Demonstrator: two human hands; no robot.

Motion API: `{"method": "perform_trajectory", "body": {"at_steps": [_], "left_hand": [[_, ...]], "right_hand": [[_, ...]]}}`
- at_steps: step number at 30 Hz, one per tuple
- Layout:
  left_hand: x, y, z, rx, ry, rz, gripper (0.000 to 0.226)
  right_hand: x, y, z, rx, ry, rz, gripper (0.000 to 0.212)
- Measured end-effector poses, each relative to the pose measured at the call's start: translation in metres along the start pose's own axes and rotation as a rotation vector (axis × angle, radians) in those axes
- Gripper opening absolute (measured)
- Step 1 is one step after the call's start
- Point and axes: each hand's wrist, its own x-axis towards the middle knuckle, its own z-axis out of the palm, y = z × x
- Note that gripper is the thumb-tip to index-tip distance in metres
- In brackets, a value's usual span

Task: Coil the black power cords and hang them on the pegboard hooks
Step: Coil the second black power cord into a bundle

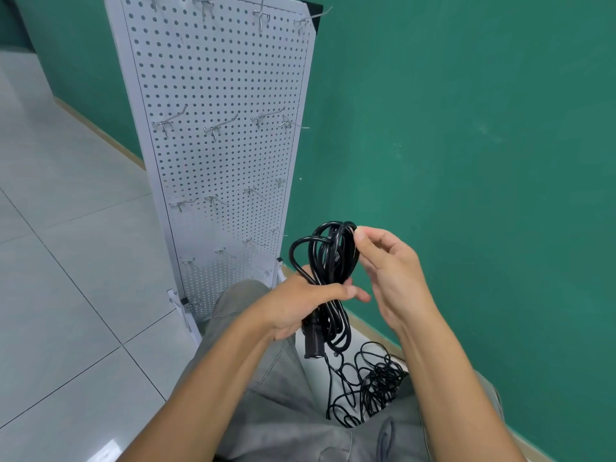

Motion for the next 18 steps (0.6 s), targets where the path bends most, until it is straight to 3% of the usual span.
{"method": "perform_trajectory", "body": {"at_steps": [3,7,11,14,18], "left_hand": [[0.0,0.001,0.001,-0.055,0.022,0.049,0.008],[-0.004,0.012,-0.007,-0.219,0.112,0.068,0.025],[-0.005,0.017,-0.031,-0.439,0.234,0.091,0.027],[-0.005,0.02,-0.047,-0.558,0.338,0.146,0.025],[-0.003,0.021,-0.065,-0.713,0.484,0.245,0.019]], "right_hand": [[-0.003,0.013,-0.006,-0.12,-0.104,0.015,0.043],[-0.015,0.046,-0.01,-0.263,-0.233,0.154,0.059],[-0.019,0.083,-0.019,-0.345,-0.304,0.292,0.081],[-0.021,0.096,-0.023,-0.414,-0.377,0.296,0.073],[-0.019,0.098,-0.026,-0.468,-0.387,0.237,0.027]]}}
